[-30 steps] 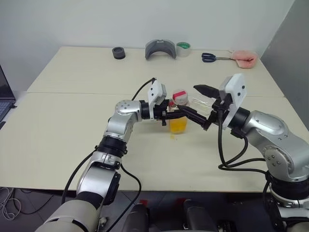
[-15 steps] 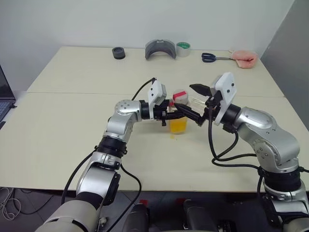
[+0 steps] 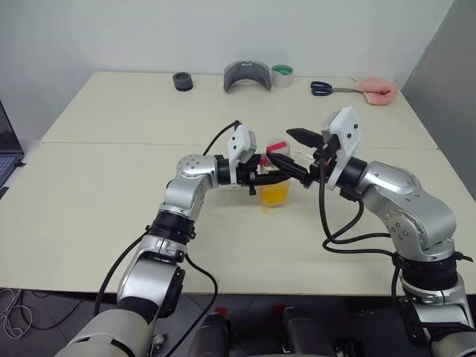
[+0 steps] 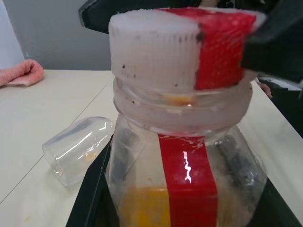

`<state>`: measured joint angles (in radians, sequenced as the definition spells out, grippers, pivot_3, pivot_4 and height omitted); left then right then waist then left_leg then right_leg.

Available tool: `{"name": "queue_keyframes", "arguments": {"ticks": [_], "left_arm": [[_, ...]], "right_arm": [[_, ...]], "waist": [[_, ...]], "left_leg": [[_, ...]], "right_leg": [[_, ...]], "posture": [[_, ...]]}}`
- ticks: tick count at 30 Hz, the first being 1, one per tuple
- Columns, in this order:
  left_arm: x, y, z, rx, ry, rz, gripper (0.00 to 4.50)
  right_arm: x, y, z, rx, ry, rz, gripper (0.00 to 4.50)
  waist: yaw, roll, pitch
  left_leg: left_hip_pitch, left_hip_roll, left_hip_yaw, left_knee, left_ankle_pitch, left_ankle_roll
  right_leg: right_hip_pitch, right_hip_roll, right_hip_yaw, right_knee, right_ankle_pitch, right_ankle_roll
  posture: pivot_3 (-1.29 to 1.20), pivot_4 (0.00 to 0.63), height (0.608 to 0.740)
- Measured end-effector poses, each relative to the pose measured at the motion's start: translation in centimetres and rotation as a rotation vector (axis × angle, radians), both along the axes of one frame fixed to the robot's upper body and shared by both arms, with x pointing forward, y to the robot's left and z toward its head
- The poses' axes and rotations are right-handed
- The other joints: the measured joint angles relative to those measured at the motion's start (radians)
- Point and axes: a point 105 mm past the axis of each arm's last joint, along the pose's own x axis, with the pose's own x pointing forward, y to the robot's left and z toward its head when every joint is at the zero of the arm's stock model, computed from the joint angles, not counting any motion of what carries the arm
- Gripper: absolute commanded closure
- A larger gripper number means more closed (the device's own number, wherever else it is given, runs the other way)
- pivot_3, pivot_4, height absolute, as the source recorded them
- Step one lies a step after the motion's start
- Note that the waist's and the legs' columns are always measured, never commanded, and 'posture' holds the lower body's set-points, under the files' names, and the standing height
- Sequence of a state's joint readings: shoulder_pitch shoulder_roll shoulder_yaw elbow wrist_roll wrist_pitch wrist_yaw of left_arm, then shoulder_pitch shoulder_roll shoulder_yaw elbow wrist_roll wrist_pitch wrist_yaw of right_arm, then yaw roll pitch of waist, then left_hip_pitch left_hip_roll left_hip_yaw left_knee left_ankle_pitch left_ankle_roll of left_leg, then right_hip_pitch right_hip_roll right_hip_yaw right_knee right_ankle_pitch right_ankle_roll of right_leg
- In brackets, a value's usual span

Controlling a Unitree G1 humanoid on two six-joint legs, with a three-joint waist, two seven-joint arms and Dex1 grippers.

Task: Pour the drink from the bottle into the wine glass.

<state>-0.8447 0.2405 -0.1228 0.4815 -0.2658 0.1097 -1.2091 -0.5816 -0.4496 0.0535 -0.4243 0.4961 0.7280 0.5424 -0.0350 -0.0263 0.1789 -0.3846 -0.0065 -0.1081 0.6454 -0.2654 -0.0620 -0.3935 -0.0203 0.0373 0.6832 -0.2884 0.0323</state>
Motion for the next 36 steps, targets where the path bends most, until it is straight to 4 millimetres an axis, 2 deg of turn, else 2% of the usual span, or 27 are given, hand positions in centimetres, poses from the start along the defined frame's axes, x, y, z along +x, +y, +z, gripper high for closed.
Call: {"name": "queue_keyframes", "arguments": {"ticks": [2, 8, 12, 17, 21, 24, 25, 28, 30, 35, 36], "left_arm": [[0.0, 0.0, 0.0, 0.001, 0.001, 0.0, 2.79], [0.0, 0.0, -0.1, 0.001, -0.001, 0.0, 2.79], [-0.1, 0.0, -0.3, 0.006, 0.006, -0.001, 2.79], [-0.1, 0.0, -0.3, 0.005, 0.006, -0.001, 2.79], [-0.1, 0.0, -0.3, 0.006, 0.005, 0.002, 2.79], [0.0, 0.0, -0.3, 0.003, 0.004, 0.014, 2.79], [0.1, 0.2, -0.3, 0.002, 0.007, 0.025, 2.79], [0.8, 1.7, -0.4, 0.002, 0.019, 0.091, 2.79], [1.0, 2.0, -0.4, -0.003, 0.022, 0.113, 2.79], [1.2, 2.3, 0.2, -0.011, 0.006, 0.14, 2.79], [1.2, 2.5, 0.4, -0.015, 0.002, 0.147, 2.79]], "right_arm": [[-0.1, 0.2, -0.1, -0.003, 0.003, 0.01, 2.67], [-0.2, 0.2, -0.1, -0.033, -0.029, 0.013, 2.68], [-0.4, 0.2, 1.1, -0.049, -0.155, -0.003, 2.75], [-0.6, 0.2, 1.4, 0.069, -0.139, -0.003, 2.76], [-0.5, -1.3, 1.4, 0.145, -0.078, -0.047, 2.76], [-0.8, -4.1, 1.3, 0.143, -0.081, -0.143, 2.76], [-1.0, -5.3, 0.7, 0.121, -0.074, -0.186, 2.76], [-2.2, -8.5, -3.8, 0.031, 0.041, -0.309, 2.76], [-2.8, -9.7, -6.6, 0.001, 0.123, -0.366, 2.76], [-3.3, -13.3, -11.4, -0.004, 0.209, -0.606, 2.76], [-3.3, -13.8, -12.4, -0.019, 0.229, -0.642, 2.42]], "waist": [[0.0, 0.0, 0.0], [0.0, 0.0, 0.0], [0.0, 0.0, 0.0], [0.0, 0.0, 0.0], [0.002, 0.0, 0.0], [0.003, 0.0, 0.0], [0.005, 0.0, 0.0], [0.005, 0.0, 0.0], [0.005, 0.0, 0.0], [-0.002, 0.0, 0.0], [-0.004, 0.0, 0.0]], "left_leg": [[0.0, 0.0, 0.0, 0.0, 0.0, 0.0], [0.0, 0.0, 0.0, 0.0, 0.0, 0.0], [0.0, 0.0, 0.0, 0.0, 0.0, 0.0], [0.0, 0.0, 0.0, 0.0, 0.0, 0.0], [0.0, 0.0, 0.0, 0.0, 0.0, 0.0], [0.0, 0.0, -0.001, -0.001, 0.0, 0.0], [-0.001, 0.0, -0.001, -0.001, 0.0, 0.0], [-0.001, -0.001, 0.0, 0.0, 0.0, 0.001], [-0.001, -0.001, 0.0, 0.0, 0.0, 0.001], [0.004, 0.0, 0.002, 0.0, 0.0, 0.001], [0.004, 0.0, 0.002, 0.0, 0.0, 0.001]], "right_leg": [[0.0, 0.0, 0.0, 0.0, 0.0, 0.0], [0.0, 0.0, 0.0, 0.0, 0.0, 0.0], [0.0, 0.0, 0.0, 0.0, 0.0, 0.0], [0.0, 0.0, 0.0, 0.0, 0.0, 0.0], [0.0, 0.0, 0.0, 0.0, 0.0, 0.0], [0.0, 0.0, 0.0, -0.001, 0.0, 0.0], [0.0, 0.0, -0.001, -0.001, 0.0, 0.0], [0.001, 0.0, 0.001, -0.001, 0.0, 0.0], [0.0, 0.0, 0.001, 0.0, 0.0, 0.0], [0.003, 0.001, 0.002, 0.0, 0.0, 0.001], [0.003, 0.001, 0.002, 0.0, 0.0, 0.001]], "posture": [[0.0, 0.15, 0.74], [0.0, 0.15, 0.74], [0.0, 0.15, 0.74], [0.0, 0.15, 0.74], [0.0, 0.15, 0.74], [0.0, 0.15, 0.74], [0.0, 0.15, 0.74], [0.0, 0.15, 0.74], [0.0, 0.15, 0.74], [0.0, 0.15, 0.74], [0.0, 0.15, 0.74]]}}
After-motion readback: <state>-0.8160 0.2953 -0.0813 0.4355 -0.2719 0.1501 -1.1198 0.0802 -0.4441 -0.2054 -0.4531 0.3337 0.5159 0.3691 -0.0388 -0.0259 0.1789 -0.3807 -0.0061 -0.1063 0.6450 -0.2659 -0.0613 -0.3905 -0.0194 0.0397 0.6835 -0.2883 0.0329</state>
